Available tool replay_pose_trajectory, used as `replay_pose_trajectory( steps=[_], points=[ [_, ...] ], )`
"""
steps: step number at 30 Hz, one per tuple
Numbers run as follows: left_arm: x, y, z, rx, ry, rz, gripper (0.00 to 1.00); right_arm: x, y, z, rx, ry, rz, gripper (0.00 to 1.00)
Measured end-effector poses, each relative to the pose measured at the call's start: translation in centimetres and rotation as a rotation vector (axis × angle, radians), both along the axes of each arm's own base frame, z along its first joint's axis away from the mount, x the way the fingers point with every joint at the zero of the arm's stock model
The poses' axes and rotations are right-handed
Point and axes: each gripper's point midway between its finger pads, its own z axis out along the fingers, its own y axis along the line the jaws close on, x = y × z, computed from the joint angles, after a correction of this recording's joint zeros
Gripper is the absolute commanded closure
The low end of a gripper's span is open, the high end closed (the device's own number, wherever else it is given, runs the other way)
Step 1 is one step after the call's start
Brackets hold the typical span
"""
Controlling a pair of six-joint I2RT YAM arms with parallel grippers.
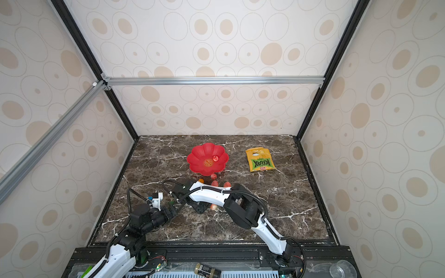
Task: Arrange fruit in a fruit bowl
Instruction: Pick up the fruit from the center of the table.
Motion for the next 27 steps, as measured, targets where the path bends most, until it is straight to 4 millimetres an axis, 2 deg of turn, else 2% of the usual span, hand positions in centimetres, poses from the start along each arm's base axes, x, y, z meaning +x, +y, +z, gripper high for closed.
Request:
replay_pose_trajectory(
  steps=[12, 18, 23, 27],
  points=[
    [0.1, -0.2, 0.5, 0.017, -0.021, -0.019, 0.02, -0.2, -0.2, 0.4, -0.002, 0.005, -0.004, 0.99],
    [0.9, -0.7, 2.7, 0.041, -0.079, -0.055, 0.02, -0.4, 0.1, 2.8, 0.069, -0.006, -0.014, 1.0],
    [1.5, -0.9, 3.4, 0.065, -0.094, -0.072, 0.02, -0.4, 0.4, 4.7, 0.129, -0.022, -0.026, 1.0],
    [2.1, -1.2, 4.1, 0.089, -0.102, -0.09, 0.02, -0.4, 0.3, 5.3, 0.176, -0.016, -0.048, 1.0]
  ],
)
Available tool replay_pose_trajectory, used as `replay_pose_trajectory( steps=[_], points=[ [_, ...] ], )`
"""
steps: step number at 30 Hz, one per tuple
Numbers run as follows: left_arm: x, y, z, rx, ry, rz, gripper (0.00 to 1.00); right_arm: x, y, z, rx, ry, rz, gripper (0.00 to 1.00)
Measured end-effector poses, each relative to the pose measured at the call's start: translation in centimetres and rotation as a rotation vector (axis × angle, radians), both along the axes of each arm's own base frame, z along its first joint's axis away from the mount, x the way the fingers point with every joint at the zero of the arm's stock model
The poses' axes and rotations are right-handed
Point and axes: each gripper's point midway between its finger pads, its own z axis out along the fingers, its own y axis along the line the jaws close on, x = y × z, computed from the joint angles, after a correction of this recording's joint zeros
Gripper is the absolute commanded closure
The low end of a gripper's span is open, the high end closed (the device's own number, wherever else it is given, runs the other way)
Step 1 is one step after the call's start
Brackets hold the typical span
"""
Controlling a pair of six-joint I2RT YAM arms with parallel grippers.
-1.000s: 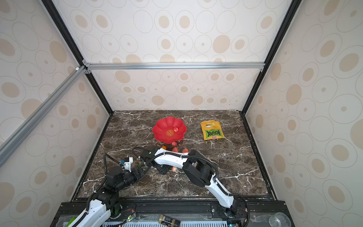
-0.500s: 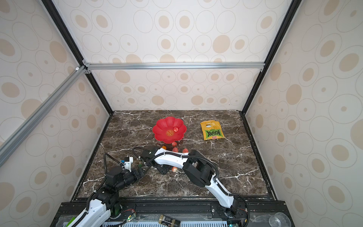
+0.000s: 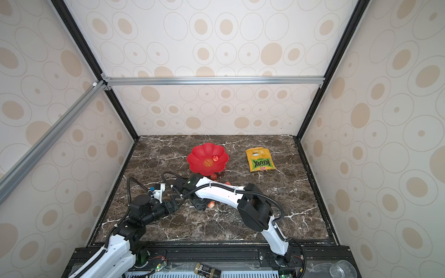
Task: Arrange fruit in a fruit bowl
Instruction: Pick up the fruit from the center of the table.
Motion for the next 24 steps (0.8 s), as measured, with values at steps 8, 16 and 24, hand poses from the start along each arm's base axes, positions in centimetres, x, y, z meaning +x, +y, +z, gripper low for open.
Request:
replay_pose_trajectory(
  steps=[8, 16, 24],
  points=[
    [2.2, -0.9, 2.1, 0.041, -0.036, -0.035, 0.02, 1.1, -0.4, 1.7, 0.16, 0.01, -0.069, 1.0],
    [5.1, -1.8, 4.2, 0.082, -0.076, -0.062, 0.02, 2.3, 0.6, 3.2, 0.362, -0.004, -0.114, 1.0],
    [8.1, -3.1, 5.8, 0.117, -0.115, -0.09, 0.02, 4.5, 0.3, 3.6, 0.464, -0.027, -0.165, 1.0]
  ],
)
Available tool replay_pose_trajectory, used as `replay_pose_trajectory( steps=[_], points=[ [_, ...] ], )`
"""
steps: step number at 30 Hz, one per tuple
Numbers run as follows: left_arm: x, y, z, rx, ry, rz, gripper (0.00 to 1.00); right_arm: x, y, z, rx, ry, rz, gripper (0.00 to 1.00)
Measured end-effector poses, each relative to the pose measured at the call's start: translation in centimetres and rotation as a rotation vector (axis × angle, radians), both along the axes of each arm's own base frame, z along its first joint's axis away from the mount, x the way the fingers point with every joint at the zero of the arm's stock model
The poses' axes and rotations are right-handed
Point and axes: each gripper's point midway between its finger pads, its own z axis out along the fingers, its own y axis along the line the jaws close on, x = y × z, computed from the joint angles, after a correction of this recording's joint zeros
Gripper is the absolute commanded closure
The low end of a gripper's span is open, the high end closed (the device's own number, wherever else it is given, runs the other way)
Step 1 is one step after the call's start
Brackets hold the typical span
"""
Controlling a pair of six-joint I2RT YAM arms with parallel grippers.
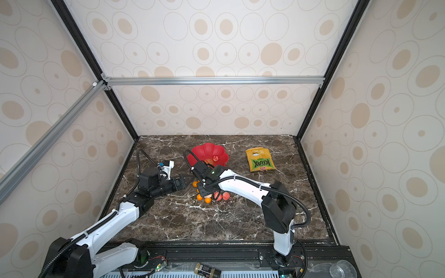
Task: Arrange fruit in a fruit bowl
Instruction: Pick up the fruit from the center of the table, then place the fruit in the fruit bowl.
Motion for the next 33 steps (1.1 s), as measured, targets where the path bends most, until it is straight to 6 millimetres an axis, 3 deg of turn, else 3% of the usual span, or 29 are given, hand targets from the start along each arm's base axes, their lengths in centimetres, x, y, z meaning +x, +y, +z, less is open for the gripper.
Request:
replay_pose_trajectory(
  steps=[5, 11, 20, 33],
  points=[
    [2.3, -0.9, 0.8, 0.032, -0.02, -0.018, 0.02, 1.9, -0.1, 0.8, 0.056, -0.026, -0.031, 1.0],
    [5.0, -1.7, 1.5, 0.06, -0.035, -0.028, 0.02, 4.3, -1.6, 1.3, 0.077, -0.043, -0.07, 1.0],
    [8.8, -3.2, 0.9, 0.102, -0.018, -0.051, 0.02, 8.9, -2.9, 2.7, 0.111, -0.102, -0.122, 1.0],
    [14.4, -5.5, -1.2, 0.151, 0.017, -0.062, 0.02, 16.7, -3.9, -0.3, 0.108, -0.113, -0.22, 1.0]
  ],
)
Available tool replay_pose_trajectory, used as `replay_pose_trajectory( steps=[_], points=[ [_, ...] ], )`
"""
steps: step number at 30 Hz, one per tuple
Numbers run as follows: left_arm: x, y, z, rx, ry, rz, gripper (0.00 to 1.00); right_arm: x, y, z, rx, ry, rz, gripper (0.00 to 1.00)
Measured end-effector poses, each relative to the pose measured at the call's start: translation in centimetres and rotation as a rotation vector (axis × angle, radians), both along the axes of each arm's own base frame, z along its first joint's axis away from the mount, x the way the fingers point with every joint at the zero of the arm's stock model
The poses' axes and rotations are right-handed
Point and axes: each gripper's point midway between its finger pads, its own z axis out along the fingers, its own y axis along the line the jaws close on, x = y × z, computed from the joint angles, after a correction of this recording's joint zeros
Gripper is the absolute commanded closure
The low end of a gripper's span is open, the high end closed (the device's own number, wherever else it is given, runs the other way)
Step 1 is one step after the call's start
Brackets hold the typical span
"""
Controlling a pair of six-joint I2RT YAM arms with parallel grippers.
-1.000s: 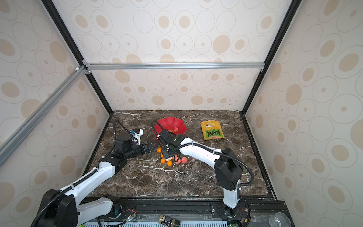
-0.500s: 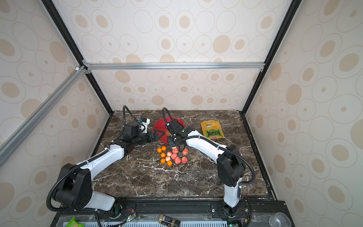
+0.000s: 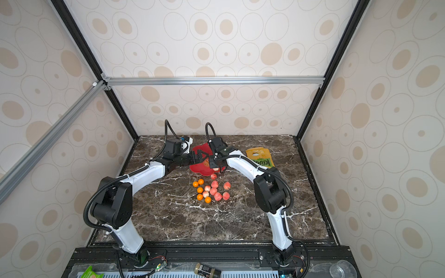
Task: Arrange fruit in a fruit bowl
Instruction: Place the fruit in the fruit bowl.
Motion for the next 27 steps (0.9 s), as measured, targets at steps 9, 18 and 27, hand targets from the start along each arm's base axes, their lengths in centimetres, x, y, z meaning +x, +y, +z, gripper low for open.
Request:
replay_pose_trajectory(
  steps=[9, 18, 27],
  points=[
    [1.9, -1.1, -2.8, 0.048, 0.032, -0.013, 0.02, 4.2, -0.7, -1.7, 0.007, -0.017, -0.061, 1.0],
    [2.4, -0.4, -4.1, 0.081, 0.051, -0.005, 0.02, 6.8, -0.5, -3.0, 0.021, -0.017, -0.082, 1.0],
    [2.6, 0.0, -4.1, 0.083, 0.046, -0.002, 0.02, 7.4, 0.0, -3.8, 0.022, -0.007, -0.081, 1.0]
  ],
)
